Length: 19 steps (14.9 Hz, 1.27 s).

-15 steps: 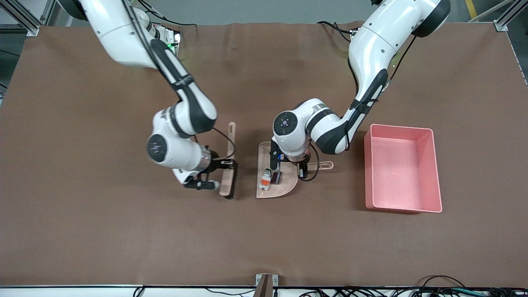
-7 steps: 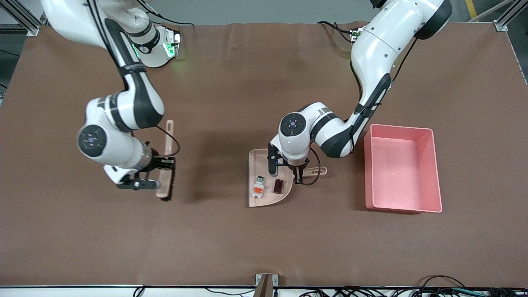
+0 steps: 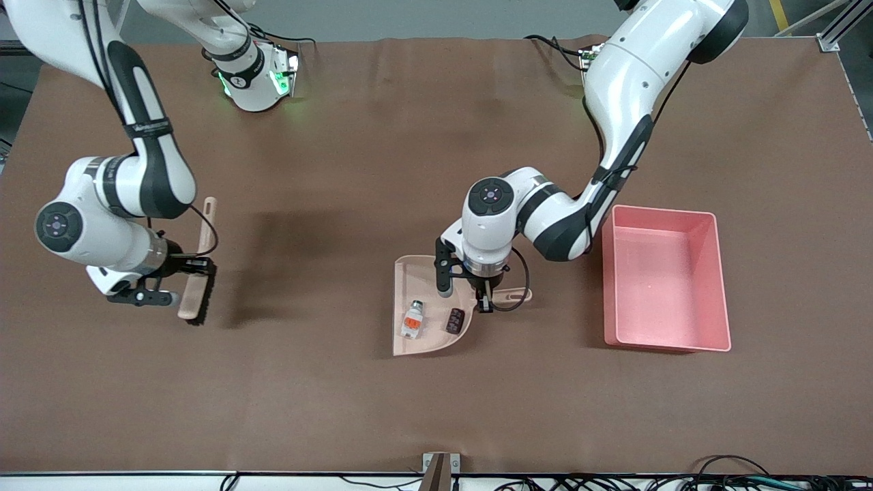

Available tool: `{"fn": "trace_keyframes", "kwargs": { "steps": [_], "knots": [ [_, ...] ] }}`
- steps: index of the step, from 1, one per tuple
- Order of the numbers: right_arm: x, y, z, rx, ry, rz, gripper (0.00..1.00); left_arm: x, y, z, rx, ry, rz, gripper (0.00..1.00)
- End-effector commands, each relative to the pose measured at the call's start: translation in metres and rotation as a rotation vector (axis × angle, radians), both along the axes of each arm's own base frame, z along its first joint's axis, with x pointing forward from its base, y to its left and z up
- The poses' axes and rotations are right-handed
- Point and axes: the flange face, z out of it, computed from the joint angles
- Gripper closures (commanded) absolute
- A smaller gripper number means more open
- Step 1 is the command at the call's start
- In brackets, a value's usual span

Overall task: Clean e-waste and dump in bin
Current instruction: 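Lift the dustpan with the left gripper while the right gripper withdraws the brush, then tilt the dustpan over the pink bin with the left gripper to dump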

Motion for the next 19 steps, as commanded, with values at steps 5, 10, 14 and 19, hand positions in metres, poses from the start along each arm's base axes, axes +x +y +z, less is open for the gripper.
{"fn": "trace_keyframes", "kwargs": {
  "steps": [5, 10, 14, 19],
  "knots": [
    [-0.023, -0.010, -0.054, -0.010, -0.033, -0.006, 0.97, 0.058, 0.114, 0.114, -0.095, -0.082, 0.201, 0.92],
    [-0.023, -0.009, -0.060, -0.010, -0.016, -0.017, 0.72, 0.081, 0.224, 0.157, -0.010, -0.092, 0.186, 0.92],
    [-0.017, -0.012, -0.053, -0.009, -0.038, -0.012, 0.00, 0.079, 0.298, 0.150, 0.041, -0.050, 0.218, 0.93],
    [0.015, -0.012, 0.023, -0.006, -0.081, -0.008, 0.00, 0.074, 0.408, 0.160, 0.075, -0.026, 0.203, 0.96]
  ]
}}
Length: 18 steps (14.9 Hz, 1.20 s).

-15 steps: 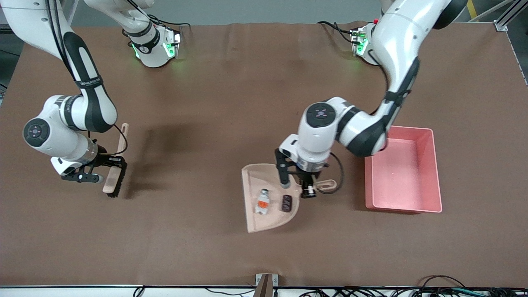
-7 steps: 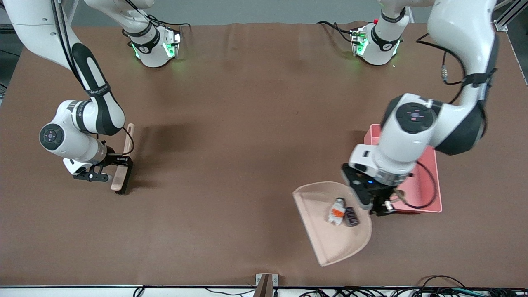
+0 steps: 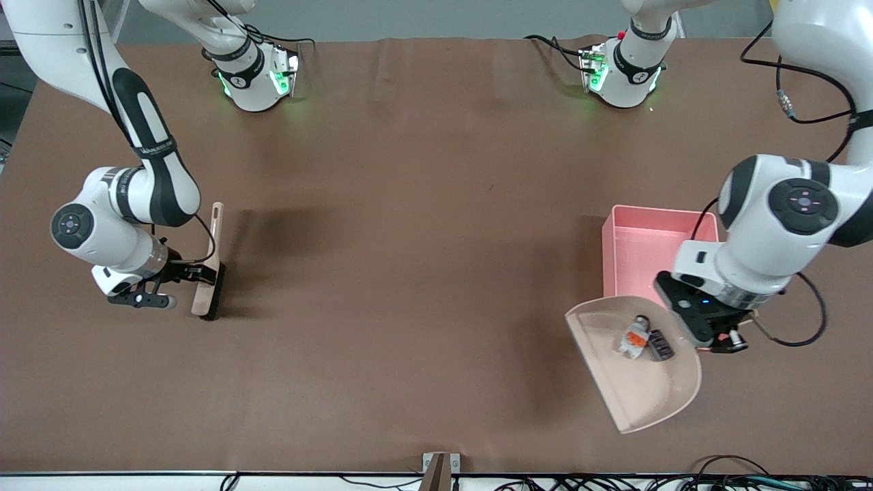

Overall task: Clean e-waste and dump in bin
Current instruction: 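Tilt the dustpan over the pink bin with the left gripper to dump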

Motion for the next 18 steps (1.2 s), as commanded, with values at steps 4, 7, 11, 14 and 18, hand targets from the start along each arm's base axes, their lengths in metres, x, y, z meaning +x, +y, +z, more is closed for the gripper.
{"fn": "trace_keyframes", "kwargs": {
  "steps": [4, 7, 11, 14, 18],
  "knots": [
    [-0.011, 0.003, 0.147, 0.010, -0.078, 0.005, 0.00, -0.038, 0.109, 0.014, 0.093, 0.055, -0.063, 0.96],
    [-0.032, 0.007, 0.211, 0.015, -0.117, 0.013, 0.00, -0.056, 0.157, -0.007, 0.115, 0.110, -0.032, 0.97],
    [-0.038, 0.005, 0.292, 0.011, -0.166, 0.016, 0.00, -0.069, 0.174, -0.030, 0.220, 0.162, -0.053, 0.98],
    [-0.046, -0.003, 0.365, 0.007, -0.137, 0.008, 0.00, -0.068, 0.169, -0.033, 0.297, 0.166, -0.070, 0.98],
    [-0.045, -0.010, 0.373, 0.002, -0.156, -0.018, 0.00, -0.070, 0.146, -0.032, 0.485, 0.206, -0.092, 0.98]
  ]
}}
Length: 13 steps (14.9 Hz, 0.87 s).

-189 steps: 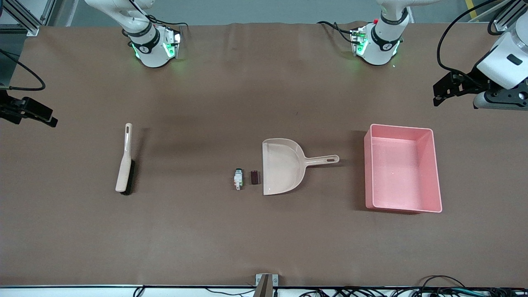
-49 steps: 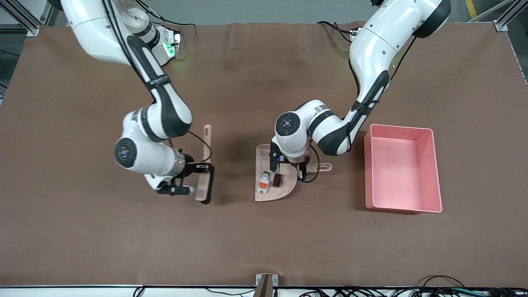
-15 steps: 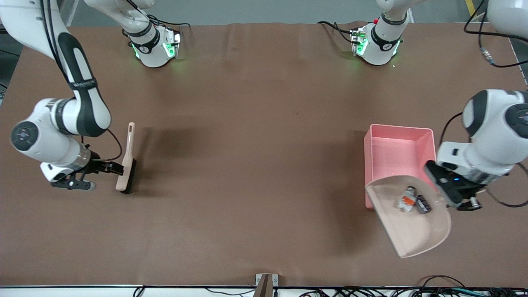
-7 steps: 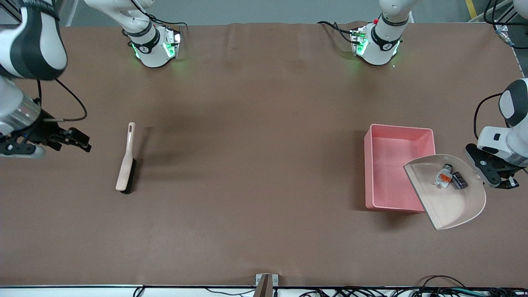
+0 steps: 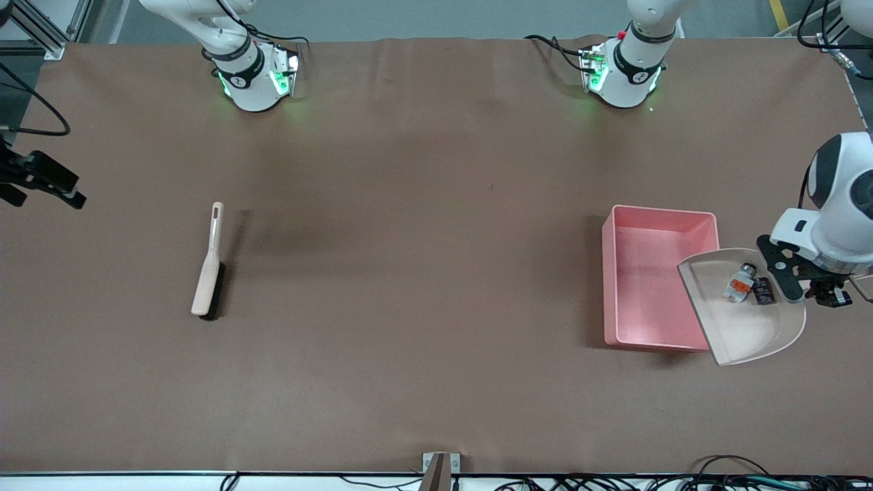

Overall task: Clean e-waste and dump in bin
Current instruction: 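Tilt the dustpan over the pink bin with the left gripper to dump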

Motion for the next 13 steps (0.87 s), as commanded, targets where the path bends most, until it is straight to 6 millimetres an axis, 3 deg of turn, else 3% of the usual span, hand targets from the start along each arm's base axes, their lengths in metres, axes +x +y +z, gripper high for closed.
{"fn": "trace_keyframes", "kwargs": {
  "steps": [1, 4, 7, 10, 13],
  "knots": [
    [0.005, -0.003, -0.001, -0.014, 0.012, -0.019, 0.00, -0.005, -0.023, 0.012, 0.146, 0.013, -0.057, 0.98],
    [0.002, 0.002, -0.003, -0.009, 0.037, -0.011, 0.00, -0.005, -0.029, 0.011, 0.222, 0.026, -0.105, 0.98],
    [-0.007, -0.007, 0.002, 0.006, 0.098, -0.029, 0.00, 0.000, -0.056, 0.017, 0.288, 0.019, -0.199, 0.98],
    [-0.007, 0.002, 0.014, -0.004, 0.079, -0.016, 0.00, 0.009, -0.083, 0.040, 0.284, -0.027, -0.248, 0.98],
    [-0.016, -0.009, 0.041, -0.004, 0.080, -0.031, 0.00, 0.017, -0.116, 0.067, 0.237, -0.095, -0.264, 0.98]
  ]
}}
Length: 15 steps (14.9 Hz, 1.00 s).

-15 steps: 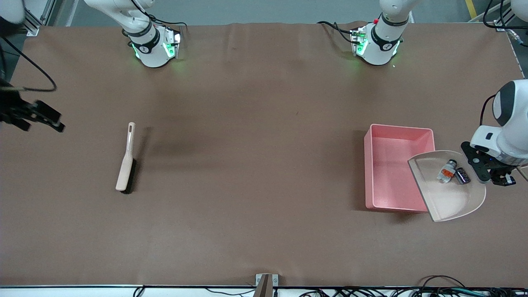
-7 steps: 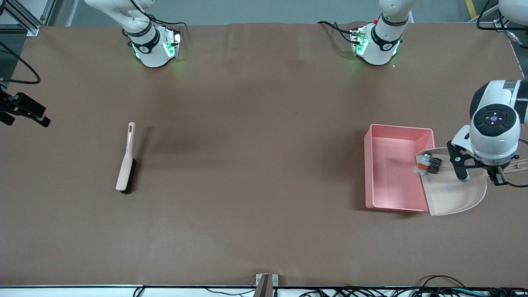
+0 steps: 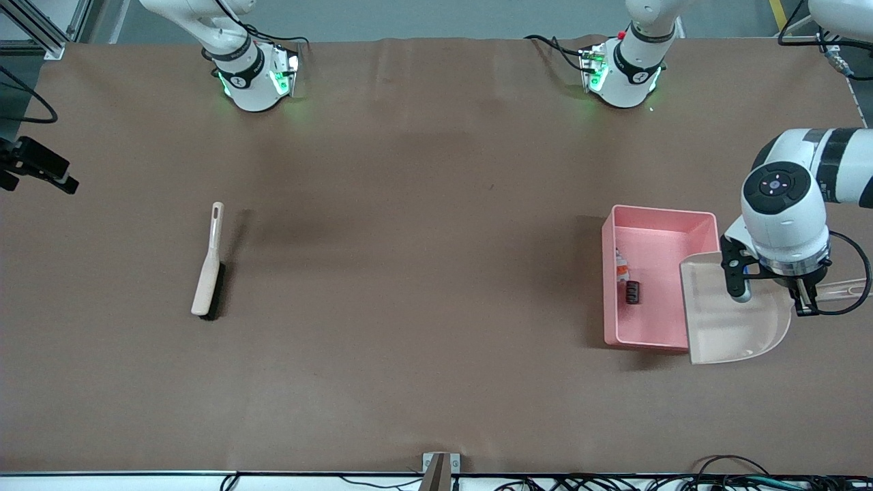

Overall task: Clean e-waste and dump in bin
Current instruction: 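Lower the empty dustpan onto the table with the left gripper and release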

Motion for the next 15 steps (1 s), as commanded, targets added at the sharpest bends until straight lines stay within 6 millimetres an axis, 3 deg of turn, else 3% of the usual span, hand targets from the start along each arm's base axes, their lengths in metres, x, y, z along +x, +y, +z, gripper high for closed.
{"fn": "trace_keyframes", "kwargs": {
  "steps": [1, 5, 8, 10, 12, 15],
  "knots": [
    [-0.008, -0.003, 0.021, -0.005, 0.020, -0.020, 0.00, 0.007, -0.026, 0.035, -0.061, -0.045, -0.009, 0.98],
    [-0.005, 0.003, 0.017, -0.005, 0.025, -0.015, 0.00, 0.014, -0.099, 0.036, -0.332, -0.010, 0.078, 0.98],
    [-0.005, 0.018, 0.015, -0.017, 0.034, 0.014, 0.00, 0.006, -0.164, 0.011, -0.448, -0.004, 0.168, 0.99],
    [-0.005, 0.011, 0.016, -0.013, 0.031, 0.001, 0.00, 0.002, -0.213, -0.011, -0.488, 0.033, 0.140, 0.99],
    [-0.004, 0.008, 0.015, -0.015, 0.031, -0.004, 0.00, 0.003, -0.247, -0.026, -0.529, 0.075, 0.107, 0.98],
    [-0.004, 0.002, 0.016, -0.014, 0.024, -0.015, 0.00, -0.020, -0.308, -0.052, -0.552, 0.150, 0.043, 0.98]
  ]
}}
